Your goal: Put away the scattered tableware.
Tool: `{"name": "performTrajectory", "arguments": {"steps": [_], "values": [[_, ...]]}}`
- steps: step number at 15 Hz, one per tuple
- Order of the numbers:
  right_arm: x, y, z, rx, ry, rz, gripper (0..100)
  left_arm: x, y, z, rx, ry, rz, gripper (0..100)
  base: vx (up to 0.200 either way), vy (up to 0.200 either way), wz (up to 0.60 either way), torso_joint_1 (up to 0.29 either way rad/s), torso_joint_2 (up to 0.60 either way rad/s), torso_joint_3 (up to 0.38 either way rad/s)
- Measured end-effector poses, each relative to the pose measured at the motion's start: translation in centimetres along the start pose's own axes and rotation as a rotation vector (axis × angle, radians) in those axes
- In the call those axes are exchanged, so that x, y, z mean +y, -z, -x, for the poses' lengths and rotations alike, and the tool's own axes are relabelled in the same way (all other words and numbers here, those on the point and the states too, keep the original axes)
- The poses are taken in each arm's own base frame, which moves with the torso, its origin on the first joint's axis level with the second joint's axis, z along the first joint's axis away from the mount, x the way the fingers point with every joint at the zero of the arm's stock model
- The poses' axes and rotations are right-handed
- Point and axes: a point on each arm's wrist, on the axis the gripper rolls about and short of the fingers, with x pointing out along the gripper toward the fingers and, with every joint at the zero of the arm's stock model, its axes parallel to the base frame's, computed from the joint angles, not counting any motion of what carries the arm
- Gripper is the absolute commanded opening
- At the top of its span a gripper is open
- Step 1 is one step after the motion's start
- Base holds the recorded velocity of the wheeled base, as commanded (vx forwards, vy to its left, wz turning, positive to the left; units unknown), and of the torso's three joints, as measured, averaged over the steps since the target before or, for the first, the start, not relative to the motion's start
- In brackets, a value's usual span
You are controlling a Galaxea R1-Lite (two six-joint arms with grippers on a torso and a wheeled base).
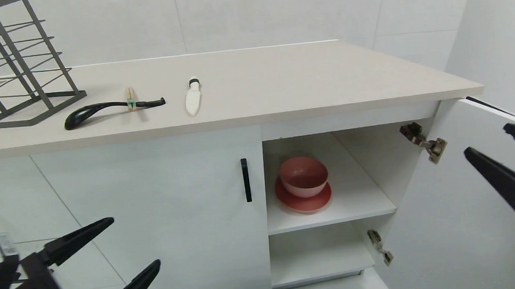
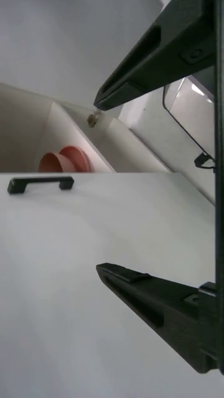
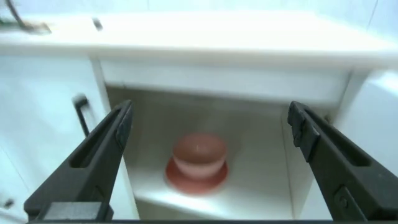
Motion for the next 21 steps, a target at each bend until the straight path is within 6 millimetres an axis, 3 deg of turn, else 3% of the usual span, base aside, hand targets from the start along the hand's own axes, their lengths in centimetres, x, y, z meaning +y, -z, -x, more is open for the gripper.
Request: {"name": "performTrajectory", "arguments": {"steps": [5,7,9,14,21], "values": [[0.1,-3.9,5.5,-0.087,0.022,0.052,100,-0.6,2.0,7.7,-0.04,-0.212,0.042,100,0.0,0.0,0.0,0.0,0.0,0.0],[0.6,-4.8,8.1,-0.158,0.062,0.085,100,-1.4,3.4,9.8,-0.072,-0.328,0.056,100,0.0,0.0,0.0,0.0,0.0,0.0],[1.2,-4.7,10.3,-0.194,0.097,0.107,100,-2.0,3.9,10.7,-0.124,-0.429,0.085,100,0.0,0.0,0.0,0.0,0.0,0.0],[2.0,-0.2,13.5,-0.11,0.124,0.087,100,-2.8,5.8,11.3,-0.055,-0.497,0.115,100,0.0,0.0,0.0,0.0,0.0,0.0],[2.2,4.8,15.2,0.119,0.208,0.053,100,-3.1,6.8,11.6,-0.006,-0.585,0.106,100,0.0,0.0,0.0,0.0,0.0,0.0]]}}
